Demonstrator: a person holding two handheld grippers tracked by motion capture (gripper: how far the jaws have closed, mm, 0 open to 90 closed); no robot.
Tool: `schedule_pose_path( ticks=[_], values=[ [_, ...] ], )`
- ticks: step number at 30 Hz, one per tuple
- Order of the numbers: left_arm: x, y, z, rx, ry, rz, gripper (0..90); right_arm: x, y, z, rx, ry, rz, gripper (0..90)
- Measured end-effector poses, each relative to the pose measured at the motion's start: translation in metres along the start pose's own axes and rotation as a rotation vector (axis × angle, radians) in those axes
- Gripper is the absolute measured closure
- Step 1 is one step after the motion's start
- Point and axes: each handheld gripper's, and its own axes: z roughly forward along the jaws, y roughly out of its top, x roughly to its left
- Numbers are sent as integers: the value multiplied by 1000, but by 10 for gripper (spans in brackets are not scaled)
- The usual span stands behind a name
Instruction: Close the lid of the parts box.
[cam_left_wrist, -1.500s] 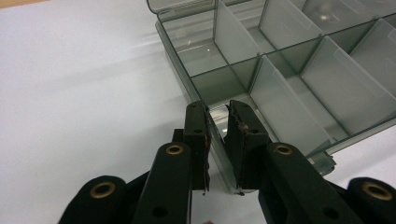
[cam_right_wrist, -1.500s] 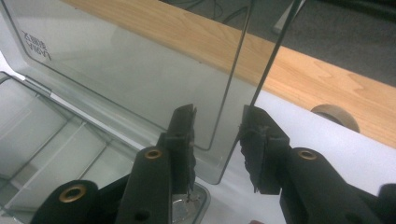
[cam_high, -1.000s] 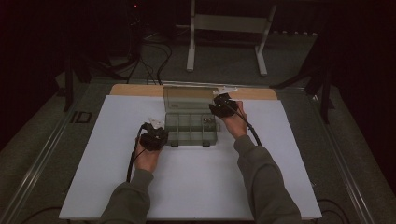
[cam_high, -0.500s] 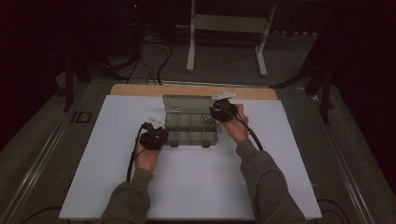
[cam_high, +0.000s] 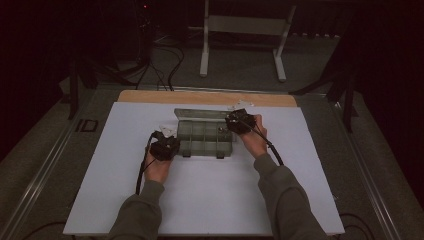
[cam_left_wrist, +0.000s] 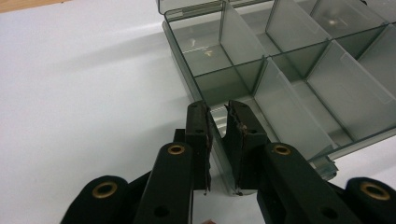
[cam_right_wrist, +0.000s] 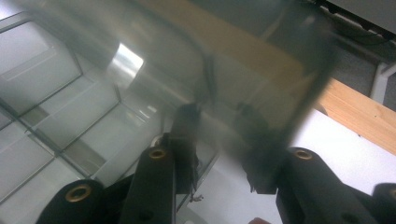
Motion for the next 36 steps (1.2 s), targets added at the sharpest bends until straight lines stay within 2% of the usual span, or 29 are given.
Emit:
schedule_pose_path(
  ticks=[8, 17, 25, 30, 36],
  values=[
    [1, 0, 1, -5, -6, -21, 807, 2, -3, -3, 0, 9, 8, 651],
    [2, -1, 1, -7, -12, -49, 796, 6, -1, -7, 5, 42, 7, 504],
    [2, -1, 2, -9, -21, -52, 784, 6, -5, -12, 27, 80, 2, 409],
    [2, -3, 3, -15, -52, -58, 694, 3, -12, -19, 26, 101, 32, 332],
    [-1, -2, -1, -57, -97, -65, 516, -5, -23, -31, 9, 131, 79, 294]
  ],
)
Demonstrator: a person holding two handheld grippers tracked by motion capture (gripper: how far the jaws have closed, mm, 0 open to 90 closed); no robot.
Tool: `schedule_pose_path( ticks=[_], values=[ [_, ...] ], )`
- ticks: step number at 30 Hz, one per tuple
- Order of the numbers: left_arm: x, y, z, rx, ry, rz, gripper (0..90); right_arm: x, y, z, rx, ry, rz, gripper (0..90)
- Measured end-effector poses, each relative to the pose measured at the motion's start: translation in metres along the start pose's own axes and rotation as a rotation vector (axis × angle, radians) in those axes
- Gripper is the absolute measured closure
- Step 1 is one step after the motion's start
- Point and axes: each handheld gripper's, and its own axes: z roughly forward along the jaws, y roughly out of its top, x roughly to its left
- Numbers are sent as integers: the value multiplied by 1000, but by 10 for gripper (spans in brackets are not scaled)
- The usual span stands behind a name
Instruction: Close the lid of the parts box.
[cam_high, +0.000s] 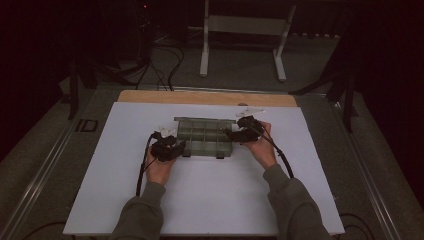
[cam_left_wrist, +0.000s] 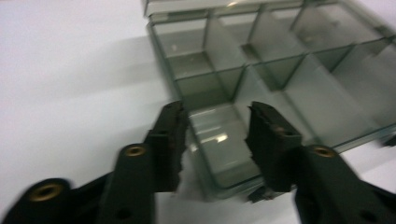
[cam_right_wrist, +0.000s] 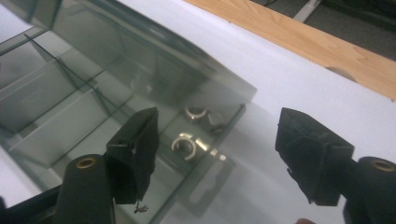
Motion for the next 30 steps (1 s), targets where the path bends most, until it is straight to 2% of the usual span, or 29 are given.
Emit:
schedule_pose_path(
  ticks=[2, 7, 12, 16, 19, 26, 28, 30],
  values=[
    [-1, 0, -2, -15, -4, 9, 453, -2, -3, -4, 4, 11, 14, 279],
    [1, 2, -8, -45, -34, -1, 364, -5, -7, -14, -8, 32, 31, 243],
    [6, 5, -13, -56, -65, -13, 292, -13, -9, -21, 4, 51, 74, 135],
    [10, 7, -19, -70, -84, 7, 230, -19, -10, -26, -10, 34, 113, 108],
    [12, 9, -23, -77, -78, 15, 228, -21, -10, -28, -24, 24, 113, 110],
    [18, 16, -39, -124, -66, 17, 277, -29, -9, -39, -80, 35, 161, 163],
    [19, 18, -43, -141, -61, 18, 295, -32, -9, -43, -87, 15, 171, 190],
    [21, 19, -49, -171, -37, 20, 350, -34, -9, -46, -102, 1, 182, 222]
  ],
)
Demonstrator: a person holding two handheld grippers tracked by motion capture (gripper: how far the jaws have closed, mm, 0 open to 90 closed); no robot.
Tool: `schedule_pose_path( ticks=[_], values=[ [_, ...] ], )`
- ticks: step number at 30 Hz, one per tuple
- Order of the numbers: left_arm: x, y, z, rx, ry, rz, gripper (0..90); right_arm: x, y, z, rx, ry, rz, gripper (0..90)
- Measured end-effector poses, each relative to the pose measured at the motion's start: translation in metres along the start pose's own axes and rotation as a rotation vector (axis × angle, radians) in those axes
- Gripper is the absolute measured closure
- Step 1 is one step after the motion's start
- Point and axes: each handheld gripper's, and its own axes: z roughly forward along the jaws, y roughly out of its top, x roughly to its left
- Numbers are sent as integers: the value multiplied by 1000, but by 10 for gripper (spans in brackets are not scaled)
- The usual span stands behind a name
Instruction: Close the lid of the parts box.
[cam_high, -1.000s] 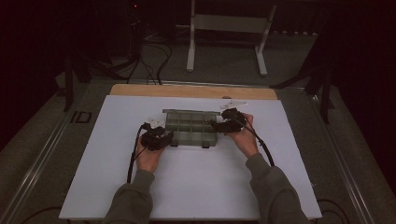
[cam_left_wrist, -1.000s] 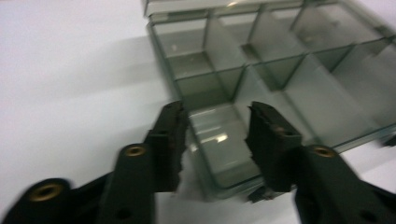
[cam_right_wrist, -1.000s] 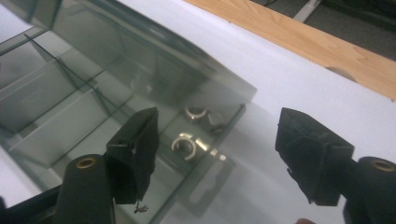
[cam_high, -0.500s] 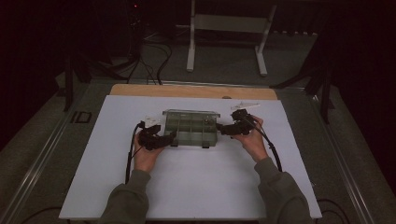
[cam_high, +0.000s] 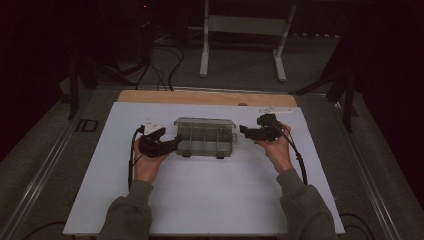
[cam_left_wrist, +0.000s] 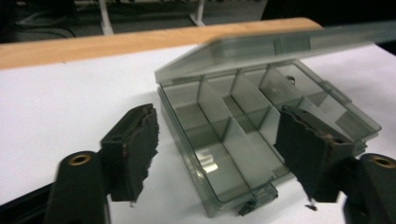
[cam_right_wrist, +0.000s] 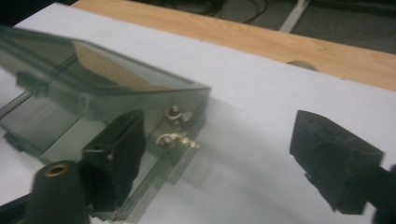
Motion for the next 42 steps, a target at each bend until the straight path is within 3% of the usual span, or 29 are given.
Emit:
schedule_pose_path(
  ticks=[3, 5, 10, 11, 16, 21, 32, 42],
  values=[
    [1, 5, -7, -36, -3, -2, 433, 1, 3, -5, -33, -3, 0, 292],
    [-1, 9, -10, -55, -6, 9, 487, 5, 7, -7, -42, 9, -13, 394],
    [-10, 19, -13, -100, -32, 19, 582, 11, 10, -8, -62, 34, -29, 525],
    [-11, 21, -12, -104, -46, 13, 625, 17, 11, -8, -68, 48, -47, 585],
    [-18, 29, -7, -113, -71, -3, 762, 29, 14, -5, -74, 62, -83, 700],
    [-26, 32, 1, -93, -68, 14, 900, 39, 16, -3, -90, 77, -99, 877],
    [-32, 28, 11, -23, -21, 74, 900, 60, 13, 4, -54, 125, -144, 900],
    [-34, 18, 14, 11, -20, 89, 900, 69, 4, 6, -22, 141, -181, 896]
  ],
)
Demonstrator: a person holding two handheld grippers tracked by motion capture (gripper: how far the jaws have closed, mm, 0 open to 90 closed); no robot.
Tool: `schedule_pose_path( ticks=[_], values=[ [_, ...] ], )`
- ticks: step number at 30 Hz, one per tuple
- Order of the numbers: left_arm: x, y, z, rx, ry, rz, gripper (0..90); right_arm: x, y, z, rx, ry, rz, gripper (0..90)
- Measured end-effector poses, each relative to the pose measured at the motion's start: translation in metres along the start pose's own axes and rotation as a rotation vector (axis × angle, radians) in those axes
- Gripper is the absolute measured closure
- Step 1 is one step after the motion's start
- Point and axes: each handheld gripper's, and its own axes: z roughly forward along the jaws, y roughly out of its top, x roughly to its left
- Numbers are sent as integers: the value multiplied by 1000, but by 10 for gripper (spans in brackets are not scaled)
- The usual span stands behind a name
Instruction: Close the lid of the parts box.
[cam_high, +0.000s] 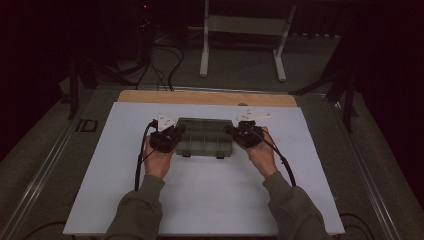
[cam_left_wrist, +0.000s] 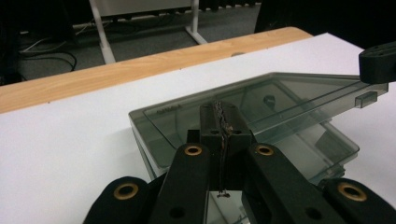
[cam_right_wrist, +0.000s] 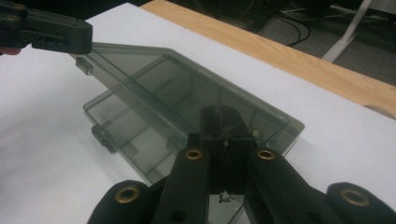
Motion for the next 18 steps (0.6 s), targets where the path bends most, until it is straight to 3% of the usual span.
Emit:
schedule_pose_path(
  ticks=[7, 12, 18],
  values=[
    [-4, -17, 0, 10, 0, 20, 900, 7, -11, 3, 25, 11, -12, 890],
    [-5, -28, 0, 19, 4, 19, 900, 17, -19, 8, 49, 8, -54, 884],
    [-7, -37, 1, 36, 10, 30, 900, 19, -30, 15, 81, 9, -41, 881]
  ],
)
